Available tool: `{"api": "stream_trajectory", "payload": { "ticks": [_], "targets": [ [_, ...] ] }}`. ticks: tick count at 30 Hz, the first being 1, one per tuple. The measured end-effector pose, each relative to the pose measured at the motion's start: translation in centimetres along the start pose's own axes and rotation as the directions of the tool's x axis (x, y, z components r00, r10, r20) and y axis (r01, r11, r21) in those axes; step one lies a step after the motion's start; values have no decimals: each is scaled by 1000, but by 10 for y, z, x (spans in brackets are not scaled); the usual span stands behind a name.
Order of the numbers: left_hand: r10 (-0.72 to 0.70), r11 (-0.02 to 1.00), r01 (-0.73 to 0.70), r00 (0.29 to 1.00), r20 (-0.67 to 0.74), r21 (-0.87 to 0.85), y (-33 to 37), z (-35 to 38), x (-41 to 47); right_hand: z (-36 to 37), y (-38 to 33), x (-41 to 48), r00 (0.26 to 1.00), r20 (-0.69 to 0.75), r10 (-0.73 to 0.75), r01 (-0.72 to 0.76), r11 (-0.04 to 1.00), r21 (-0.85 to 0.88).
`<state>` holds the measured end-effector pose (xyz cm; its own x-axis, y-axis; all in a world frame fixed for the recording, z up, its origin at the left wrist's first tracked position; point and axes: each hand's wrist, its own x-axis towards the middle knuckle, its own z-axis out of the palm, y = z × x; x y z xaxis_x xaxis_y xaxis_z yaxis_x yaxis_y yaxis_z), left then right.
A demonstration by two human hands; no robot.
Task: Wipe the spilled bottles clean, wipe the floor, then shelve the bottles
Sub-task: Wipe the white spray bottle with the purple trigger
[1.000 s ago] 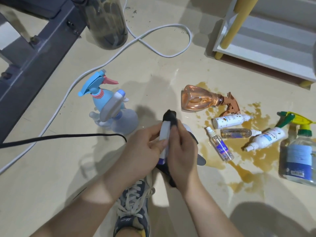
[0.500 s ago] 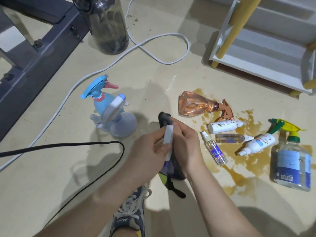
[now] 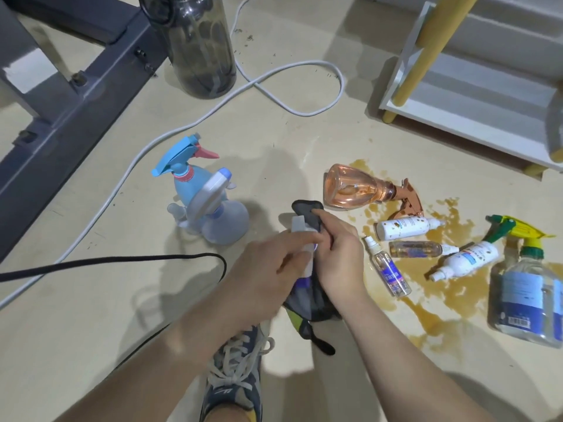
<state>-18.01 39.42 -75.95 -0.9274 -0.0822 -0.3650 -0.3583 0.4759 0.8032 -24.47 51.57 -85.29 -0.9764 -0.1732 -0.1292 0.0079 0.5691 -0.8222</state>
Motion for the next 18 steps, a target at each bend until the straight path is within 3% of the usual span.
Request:
{"api": "stream_trajectory", "payload": {
  "ticks": [2,4,6,8,10,12,13,16,18],
  "targets": [
    [-22,1000,24,989,145,-15,-3,-5,0,-11,11,13,999,33,33,-34,999,26],
    [-4,993,-19,979,203,114,-2,-8,1,-20,22,18,988,74,139,-145,986,84],
    [9,966,-58,982,190,253,0,-11,5,-23,23,12,972,90,217,-230,960,162],
    [29,919,-71,993,114,388,6,-17,10,-23,11,-3,977,106,184,-207,940,272],
    [162,760,-137,987,19,636,5,-24,17,-23,-2,-16,979,148,137,-184,909,374],
    [293,619,-162,955,-35,769,8,-27,19,-19,0,-20,972,174,158,-219,879,424],
    [294,619,-156,955,-43,770,12,-26,20,-18,3,-17,961,177,211,-269,855,442],
    [92,715,-24,994,-59,699,14,-19,24,-24,7,-8,906,149,395,-402,702,588],
    [78,789,16,989,-126,614,14,-15,26,-34,-9,-12,897,184,402,-396,543,741]
  ]
}}
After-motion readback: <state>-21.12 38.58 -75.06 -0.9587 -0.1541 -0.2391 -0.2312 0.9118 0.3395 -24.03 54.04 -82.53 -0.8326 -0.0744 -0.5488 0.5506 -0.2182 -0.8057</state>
